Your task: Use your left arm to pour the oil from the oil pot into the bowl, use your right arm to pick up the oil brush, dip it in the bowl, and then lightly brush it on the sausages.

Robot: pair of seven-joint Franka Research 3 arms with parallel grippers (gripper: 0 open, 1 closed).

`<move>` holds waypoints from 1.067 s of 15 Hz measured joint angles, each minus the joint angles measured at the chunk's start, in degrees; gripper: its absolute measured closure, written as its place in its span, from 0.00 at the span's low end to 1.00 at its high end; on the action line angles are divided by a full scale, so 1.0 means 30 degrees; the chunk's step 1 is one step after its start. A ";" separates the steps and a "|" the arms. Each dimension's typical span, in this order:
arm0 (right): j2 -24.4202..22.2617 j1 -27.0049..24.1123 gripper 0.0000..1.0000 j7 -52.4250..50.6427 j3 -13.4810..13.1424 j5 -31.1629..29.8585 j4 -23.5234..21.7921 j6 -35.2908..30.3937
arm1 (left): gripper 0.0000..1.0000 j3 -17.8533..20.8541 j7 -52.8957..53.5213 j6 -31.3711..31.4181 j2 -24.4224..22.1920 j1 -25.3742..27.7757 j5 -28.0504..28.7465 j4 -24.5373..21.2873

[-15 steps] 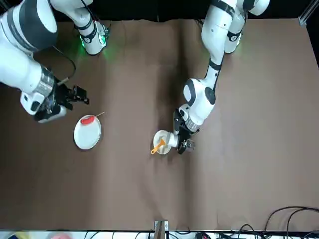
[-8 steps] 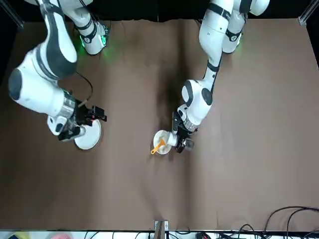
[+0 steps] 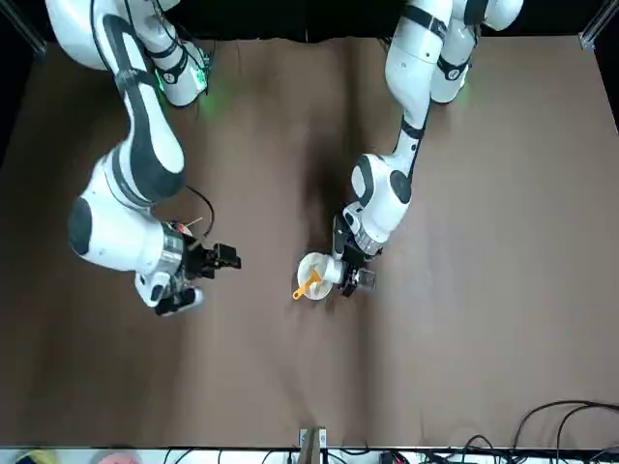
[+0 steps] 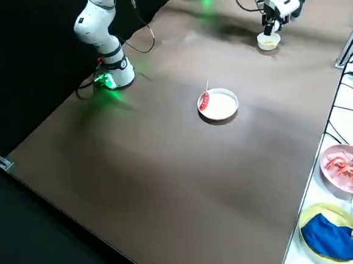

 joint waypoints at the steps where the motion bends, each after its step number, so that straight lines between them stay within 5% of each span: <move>1: 0.0474 0.0044 0.03 0.0000 0.0113 0.0033 0.0567 0.0010 | 0.46 0.0000 0.0000 0.0003 0.0001 -0.0003 0.0000 0.0023; 4: 0.1413 0.0063 0.07 -0.0011 0.0397 0.0047 0.1690 0.0148 | 0.46 0.0008 -0.0015 0.0013 -0.0011 0.0005 0.0000 0.0170; 6: 0.2119 0.0069 0.25 -0.0451 0.0796 0.0051 0.1907 0.0968 | 0.46 0.0006 -0.0138 -0.0097 -0.0263 0.0300 -0.0153 0.0265; 8: 0.2705 0.0103 0.32 -0.0884 0.1203 0.0054 0.1918 0.2058 | 0.46 -0.0054 -0.0138 -0.0865 -0.0716 0.1016 -0.0465 0.0269; 16: 0.5052 0.0959 0.34 -0.2569 0.2083 0.0055 0.1965 0.5564 | 0.46 -0.1225 0.0127 -1.0218 -0.3108 0.7377 -0.0527 0.0274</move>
